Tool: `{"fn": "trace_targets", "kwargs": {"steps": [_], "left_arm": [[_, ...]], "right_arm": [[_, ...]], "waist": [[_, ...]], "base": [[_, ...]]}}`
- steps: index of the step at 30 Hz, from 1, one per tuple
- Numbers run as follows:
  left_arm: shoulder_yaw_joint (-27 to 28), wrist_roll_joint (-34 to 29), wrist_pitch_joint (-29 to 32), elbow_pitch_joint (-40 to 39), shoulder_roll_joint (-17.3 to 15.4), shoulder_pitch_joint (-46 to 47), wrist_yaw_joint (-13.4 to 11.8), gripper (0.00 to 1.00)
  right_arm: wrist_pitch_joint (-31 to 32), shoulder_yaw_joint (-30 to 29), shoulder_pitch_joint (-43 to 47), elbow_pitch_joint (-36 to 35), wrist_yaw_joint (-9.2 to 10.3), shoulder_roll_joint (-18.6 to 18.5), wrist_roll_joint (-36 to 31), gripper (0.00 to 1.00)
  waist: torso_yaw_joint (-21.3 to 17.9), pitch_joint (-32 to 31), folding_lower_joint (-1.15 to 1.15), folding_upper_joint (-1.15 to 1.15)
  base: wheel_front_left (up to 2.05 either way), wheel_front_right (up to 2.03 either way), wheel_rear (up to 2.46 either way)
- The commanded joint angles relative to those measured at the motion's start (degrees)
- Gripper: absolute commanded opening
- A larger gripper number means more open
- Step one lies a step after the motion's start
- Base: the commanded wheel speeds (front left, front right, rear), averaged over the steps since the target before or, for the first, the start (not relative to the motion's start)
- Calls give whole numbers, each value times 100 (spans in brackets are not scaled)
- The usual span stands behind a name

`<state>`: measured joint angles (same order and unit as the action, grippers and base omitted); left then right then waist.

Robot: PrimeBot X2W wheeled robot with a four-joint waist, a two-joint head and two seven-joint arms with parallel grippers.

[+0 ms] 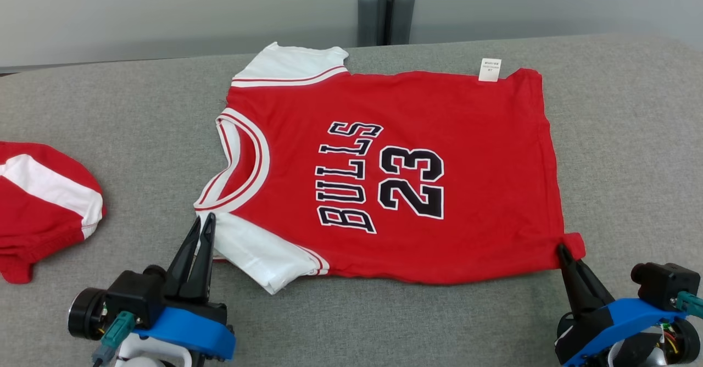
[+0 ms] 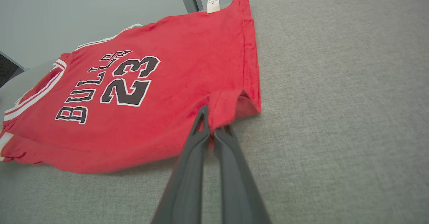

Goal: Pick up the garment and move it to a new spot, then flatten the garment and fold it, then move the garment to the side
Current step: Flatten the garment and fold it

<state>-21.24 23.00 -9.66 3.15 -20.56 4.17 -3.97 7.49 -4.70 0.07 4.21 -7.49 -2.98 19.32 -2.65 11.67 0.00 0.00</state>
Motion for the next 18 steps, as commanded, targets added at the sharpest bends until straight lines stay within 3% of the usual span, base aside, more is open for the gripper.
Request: {"fn": "trace_targets", "kwargs": {"steps": [1, 18], "left_arm": [[-18, -52, -4, 38, -33, 153, 43, 0], [-50, -93, -109, 1048, -137, 1501, 465, 0]], "right_arm": [[4, -3, -84, 15, -1, 0, 25, 0], [124, 52, -1096, 529, -1, -177, 114, 0]], "waist": [[-9, 20, 0, 0], [-148, 599, 0, 0]], "base": [[0, 0, 0], [0, 0, 0]]}}
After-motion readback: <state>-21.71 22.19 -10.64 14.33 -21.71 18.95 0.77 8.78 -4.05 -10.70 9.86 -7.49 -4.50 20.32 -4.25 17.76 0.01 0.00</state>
